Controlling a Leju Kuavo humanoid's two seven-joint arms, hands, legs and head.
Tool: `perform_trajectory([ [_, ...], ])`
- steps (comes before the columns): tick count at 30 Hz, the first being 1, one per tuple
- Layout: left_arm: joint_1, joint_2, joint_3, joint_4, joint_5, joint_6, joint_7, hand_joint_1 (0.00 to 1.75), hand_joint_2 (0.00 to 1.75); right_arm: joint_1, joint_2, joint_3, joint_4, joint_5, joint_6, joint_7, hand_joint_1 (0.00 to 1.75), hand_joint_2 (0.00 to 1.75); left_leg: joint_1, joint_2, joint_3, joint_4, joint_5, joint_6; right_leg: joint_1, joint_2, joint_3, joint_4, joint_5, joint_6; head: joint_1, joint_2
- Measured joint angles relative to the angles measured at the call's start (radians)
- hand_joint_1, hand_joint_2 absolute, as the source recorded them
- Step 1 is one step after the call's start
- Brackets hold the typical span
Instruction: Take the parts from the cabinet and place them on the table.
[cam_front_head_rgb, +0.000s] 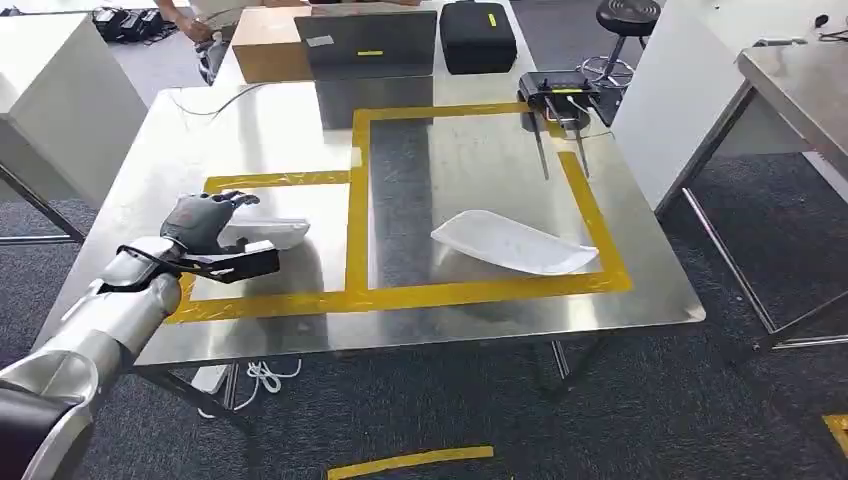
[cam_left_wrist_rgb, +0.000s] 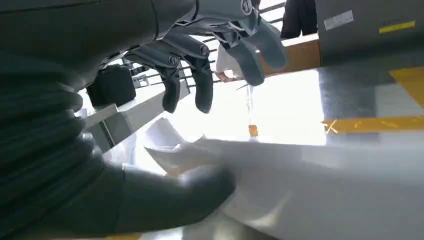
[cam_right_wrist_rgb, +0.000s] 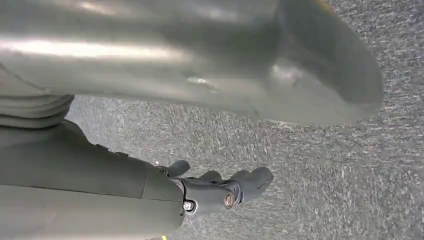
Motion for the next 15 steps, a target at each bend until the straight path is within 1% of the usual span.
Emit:
perform_trajectory([
  [5, 0.000, 0.005, 0.001, -0.001, -0.021, 0.041, 0.019, 0.00, 0.00, -0.001, 0.000, 0.000, 0.000, 0.015, 0.009, 0.001, 0.00, 0.00, 0.001, 0.000, 0.002, 0.000, 0.001, -0.001, 0.001, 0.000, 0.001, 0.001, 0.000, 0.000, 0.000, 0.000],
  [8, -0.004, 0.005, 0.001, -0.004, -0.054, 0.056, 0.042, 0.00, 0.00, -0.001, 0.000, 0.000, 0.000, 0.019, 0.012, -0.003, 0.00, 0.00, 0.002, 0.000, 0.002, 0.000, 0.002, -0.001, 0.001, 0.000, 0.000, 0.001, 0.001, 0.000, 0.001, 0.000],
  [9, -0.006, 0.005, 0.001, -0.005, -0.059, 0.061, 0.049, 0.00, 0.00, 0.000, 0.000, 0.000, 0.000, 0.019, 0.013, -0.006, 0.00, 0.00, -0.002, 0.000, -0.001, 0.004, 0.000, 0.001, 0.000, 0.000, 0.000, -0.001, 0.003, 0.004, 0.000, 0.000],
  [13, -0.017, 0.003, 0.001, -0.009, -0.077, 0.085, 0.074, 0.00, 0.00, 0.000, 0.000, 0.000, 0.000, 0.026, 0.018, -0.016, 0.00, 0.00, -0.001, 0.000, -0.003, 0.003, -0.002, 0.006, 0.000, 0.001, 0.001, -0.007, 0.003, 0.008, 0.000, 0.000],
  [14, -0.019, 0.002, 0.001, -0.011, -0.079, 0.090, 0.077, 0.00, 0.00, 0.000, 0.001, 0.000, 0.000, 0.027, 0.018, -0.016, 0.00, 0.00, 0.003, 0.001, -0.001, -0.007, 0.002, 0.011, 0.001, 0.001, 0.002, -0.012, 0.005, 0.011, 0.000, 0.000],
  [15, -0.021, -0.003, 0.002, -0.016, -0.084, 0.091, 0.079, 0.00, 0.00, -0.001, 0.000, 0.000, 0.000, 0.027, 0.018, -0.016, 0.00, 0.00, 0.014, 0.004, 0.010, -0.021, 0.008, 0.015, 0.004, -0.001, -0.006, -0.010, -0.005, 0.014, -0.001, 0.000],
])
